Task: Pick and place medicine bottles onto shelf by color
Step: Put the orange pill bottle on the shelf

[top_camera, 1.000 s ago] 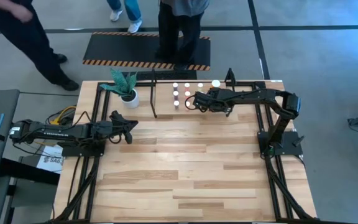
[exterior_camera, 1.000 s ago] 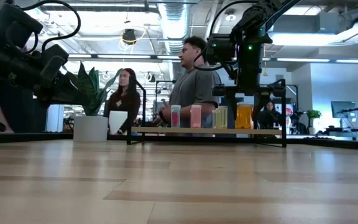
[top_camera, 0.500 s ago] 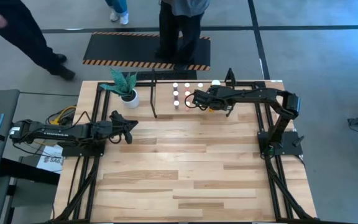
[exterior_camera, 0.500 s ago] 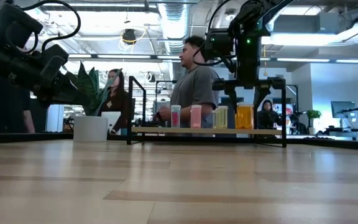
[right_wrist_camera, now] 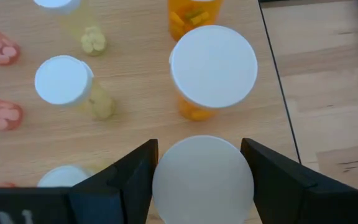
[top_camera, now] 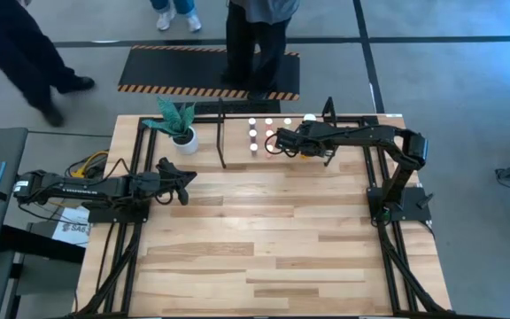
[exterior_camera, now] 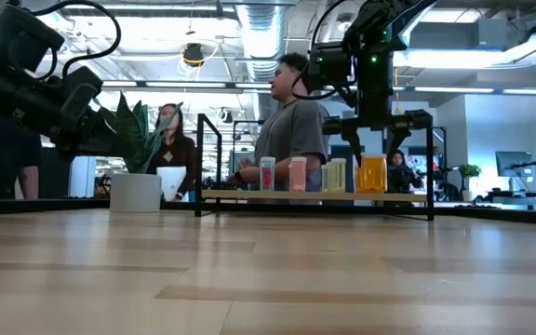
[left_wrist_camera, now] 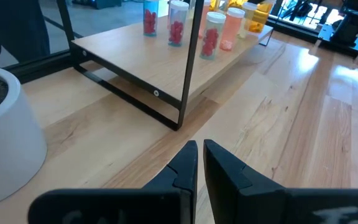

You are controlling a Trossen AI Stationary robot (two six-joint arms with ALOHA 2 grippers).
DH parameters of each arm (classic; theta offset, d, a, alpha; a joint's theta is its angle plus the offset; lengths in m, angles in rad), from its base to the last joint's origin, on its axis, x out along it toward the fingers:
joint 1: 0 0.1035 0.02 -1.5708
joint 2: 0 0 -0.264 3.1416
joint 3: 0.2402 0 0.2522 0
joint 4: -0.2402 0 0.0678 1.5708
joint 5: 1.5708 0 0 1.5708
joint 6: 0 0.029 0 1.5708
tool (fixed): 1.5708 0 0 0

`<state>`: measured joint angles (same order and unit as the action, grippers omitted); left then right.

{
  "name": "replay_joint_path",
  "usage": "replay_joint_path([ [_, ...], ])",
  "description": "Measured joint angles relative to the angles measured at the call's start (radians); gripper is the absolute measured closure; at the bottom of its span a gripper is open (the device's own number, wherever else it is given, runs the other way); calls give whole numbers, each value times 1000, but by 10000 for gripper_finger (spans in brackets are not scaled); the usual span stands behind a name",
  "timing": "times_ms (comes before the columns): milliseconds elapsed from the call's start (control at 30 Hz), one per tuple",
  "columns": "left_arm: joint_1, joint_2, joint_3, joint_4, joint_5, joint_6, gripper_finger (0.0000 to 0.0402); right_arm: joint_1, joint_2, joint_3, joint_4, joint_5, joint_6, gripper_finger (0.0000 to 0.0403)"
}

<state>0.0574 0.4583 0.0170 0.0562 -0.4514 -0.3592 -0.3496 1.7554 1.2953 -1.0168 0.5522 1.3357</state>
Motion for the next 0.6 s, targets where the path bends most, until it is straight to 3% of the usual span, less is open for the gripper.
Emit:
replay_joint_path([
  [600,0,0,0,0,0,0,388,16,0,0,5,-1,102,152],
])
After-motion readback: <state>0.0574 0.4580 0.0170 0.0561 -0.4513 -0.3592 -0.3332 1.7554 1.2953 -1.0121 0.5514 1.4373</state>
